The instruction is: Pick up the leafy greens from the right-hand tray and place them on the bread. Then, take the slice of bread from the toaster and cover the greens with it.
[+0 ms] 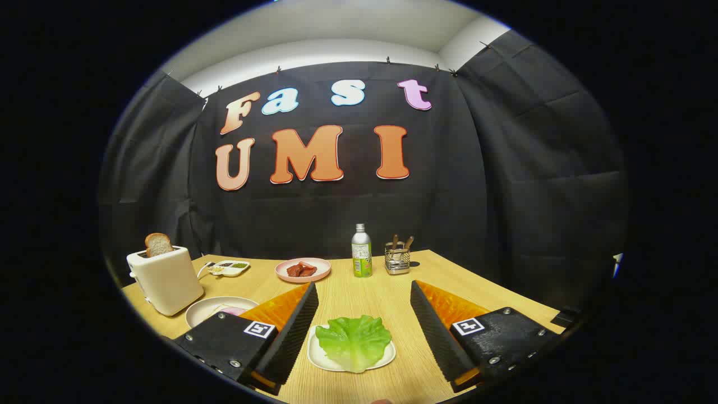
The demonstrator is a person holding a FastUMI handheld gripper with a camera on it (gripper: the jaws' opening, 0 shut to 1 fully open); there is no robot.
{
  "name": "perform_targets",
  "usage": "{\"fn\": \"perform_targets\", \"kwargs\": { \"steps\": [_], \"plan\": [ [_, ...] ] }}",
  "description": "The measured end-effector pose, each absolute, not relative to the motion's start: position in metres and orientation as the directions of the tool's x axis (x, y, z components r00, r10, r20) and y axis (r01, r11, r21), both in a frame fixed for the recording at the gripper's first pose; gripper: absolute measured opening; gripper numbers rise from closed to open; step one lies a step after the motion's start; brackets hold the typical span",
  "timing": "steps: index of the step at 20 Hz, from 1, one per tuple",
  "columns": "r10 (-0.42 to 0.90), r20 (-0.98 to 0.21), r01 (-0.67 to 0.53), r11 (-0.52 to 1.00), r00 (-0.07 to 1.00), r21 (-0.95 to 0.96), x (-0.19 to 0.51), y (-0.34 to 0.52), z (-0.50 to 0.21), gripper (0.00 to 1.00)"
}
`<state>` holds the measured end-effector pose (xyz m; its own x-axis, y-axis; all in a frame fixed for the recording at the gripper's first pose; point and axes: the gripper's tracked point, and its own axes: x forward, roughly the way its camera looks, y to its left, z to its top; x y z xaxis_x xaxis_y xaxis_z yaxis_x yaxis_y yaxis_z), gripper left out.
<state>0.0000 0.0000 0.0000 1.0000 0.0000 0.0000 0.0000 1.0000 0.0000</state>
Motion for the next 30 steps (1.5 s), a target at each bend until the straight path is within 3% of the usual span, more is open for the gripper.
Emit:
{"fn": "perform_targets", "kwargs": {
  "steps": [22,30],
  "plan": [
    [-0.013,-0.059,0.013,1.0,0.998,0.002,0.006,0.003,-0.017,0.99],
    [0.034,-0.203,-0.047,0.997,0.979,-0.059,0.04,0.018,-0.048,0.99]
  ]
}}
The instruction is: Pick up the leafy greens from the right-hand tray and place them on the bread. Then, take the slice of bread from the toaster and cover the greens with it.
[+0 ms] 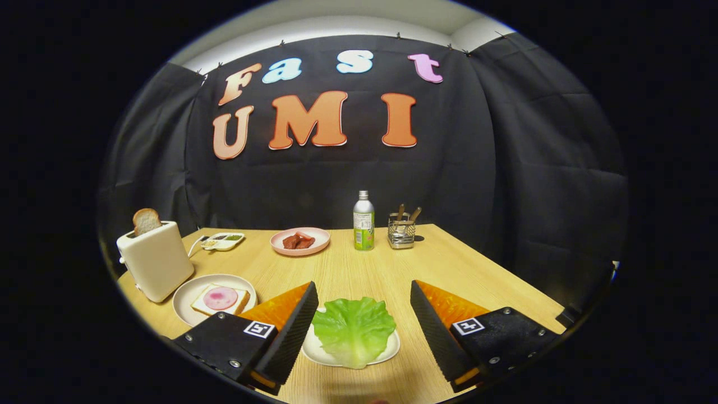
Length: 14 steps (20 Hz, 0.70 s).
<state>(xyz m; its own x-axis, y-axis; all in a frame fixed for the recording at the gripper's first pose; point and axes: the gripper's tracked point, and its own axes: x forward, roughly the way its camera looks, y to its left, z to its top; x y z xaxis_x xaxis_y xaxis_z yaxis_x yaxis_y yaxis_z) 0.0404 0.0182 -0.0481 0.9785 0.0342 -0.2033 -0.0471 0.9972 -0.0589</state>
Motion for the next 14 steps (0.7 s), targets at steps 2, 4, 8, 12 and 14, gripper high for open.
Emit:
{"fn": "perform_targets", "kwargs": {
  "steps": [2,4,8,12,14],
  "plan": [
    [0.026,-0.25,-0.049,0.995,0.968,-0.088,0.052,0.017,-0.059,0.99],
    [0.038,-0.292,-0.068,0.993,0.956,-0.094,0.06,0.022,-0.069,0.99],
    [0.042,-0.407,-0.084,0.993,0.912,-0.088,0.072,0.026,-0.1,0.99],
    [0.028,-0.49,-0.076,0.994,0.871,-0.078,0.077,0.025,-0.126,1.0],
    [0.035,-0.516,-0.082,0.994,0.856,-0.07,0.077,0.026,-0.134,1.0]
  ]
}}
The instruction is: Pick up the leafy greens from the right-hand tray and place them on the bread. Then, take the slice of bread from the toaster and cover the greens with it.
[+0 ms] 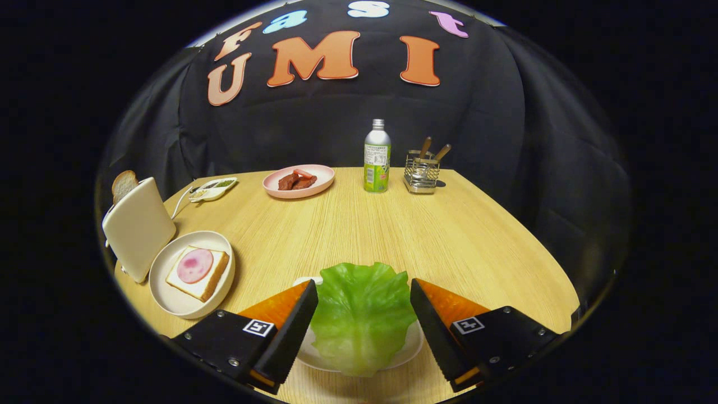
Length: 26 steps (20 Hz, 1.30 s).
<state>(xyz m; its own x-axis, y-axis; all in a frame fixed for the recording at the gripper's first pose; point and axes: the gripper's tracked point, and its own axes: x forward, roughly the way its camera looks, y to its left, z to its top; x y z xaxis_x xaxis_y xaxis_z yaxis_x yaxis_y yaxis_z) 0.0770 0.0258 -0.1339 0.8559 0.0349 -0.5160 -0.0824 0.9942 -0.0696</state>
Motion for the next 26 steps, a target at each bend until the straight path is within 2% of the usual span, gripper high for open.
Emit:
{"fn": "perform_targets", "kwargs": {
  "steps": [10,18,22,25,26],
  "plan": [
    [0.039,-0.61,-0.087,0.995,0.791,-0.049,0.071,0.025,-0.164,0.98],
    [0.034,-0.625,-0.091,0.994,0.78,-0.058,0.069,0.025,-0.174,0.87],
    [0.029,-0.617,-0.08,0.995,0.786,-0.055,0.07,0.025,-0.173,0.68],
    [0.022,-0.608,-0.065,0.997,0.793,-0.05,0.071,0.022,-0.172,0.4],
    [0.021,-0.607,-0.059,0.997,0.794,-0.043,0.07,0.021,-0.172,0.34]
  ]
}}
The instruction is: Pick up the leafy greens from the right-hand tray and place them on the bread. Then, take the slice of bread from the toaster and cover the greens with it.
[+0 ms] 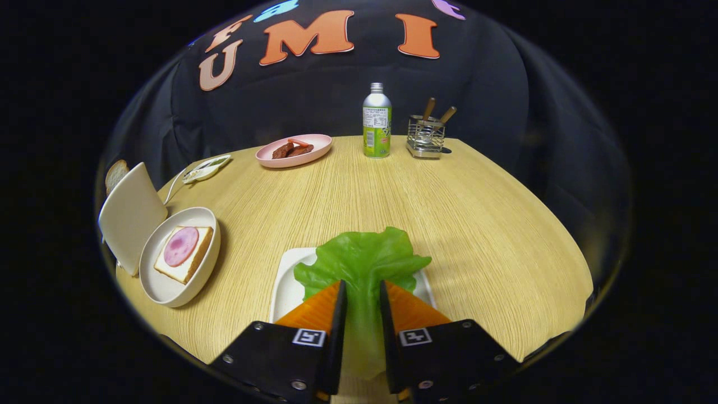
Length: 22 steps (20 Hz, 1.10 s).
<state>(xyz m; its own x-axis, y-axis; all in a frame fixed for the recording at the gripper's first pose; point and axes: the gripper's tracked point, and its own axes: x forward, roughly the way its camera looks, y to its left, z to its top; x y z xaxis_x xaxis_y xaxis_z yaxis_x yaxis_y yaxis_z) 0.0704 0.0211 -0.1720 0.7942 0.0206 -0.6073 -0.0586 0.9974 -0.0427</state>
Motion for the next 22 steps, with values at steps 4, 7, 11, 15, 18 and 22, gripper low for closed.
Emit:
{"fn": "perform_targets", "kwargs": {
  "steps": [4,7,11,15,18,22],
  "plan": [
    [0.018,-0.601,-0.038,0.999,0.799,-0.021,0.07,0.021,-0.163,0.03],
    [0.021,-0.566,-0.04,0.999,0.824,-0.022,0.072,0.026,-0.142,0.01],
    [0.038,-0.526,-0.056,0.998,0.85,-0.018,0.07,0.039,-0.116,0.01],
    [0.068,-0.498,-0.084,0.996,0.865,-0.009,0.067,0.059,-0.095,0.01],
    [0.088,-0.48,-0.105,0.994,0.873,-0.009,0.065,0.075,-0.082,0.01],
    [0.144,-0.467,-0.158,0.987,0.872,0.009,0.061,0.11,-0.07,0.01]
  ]
}}
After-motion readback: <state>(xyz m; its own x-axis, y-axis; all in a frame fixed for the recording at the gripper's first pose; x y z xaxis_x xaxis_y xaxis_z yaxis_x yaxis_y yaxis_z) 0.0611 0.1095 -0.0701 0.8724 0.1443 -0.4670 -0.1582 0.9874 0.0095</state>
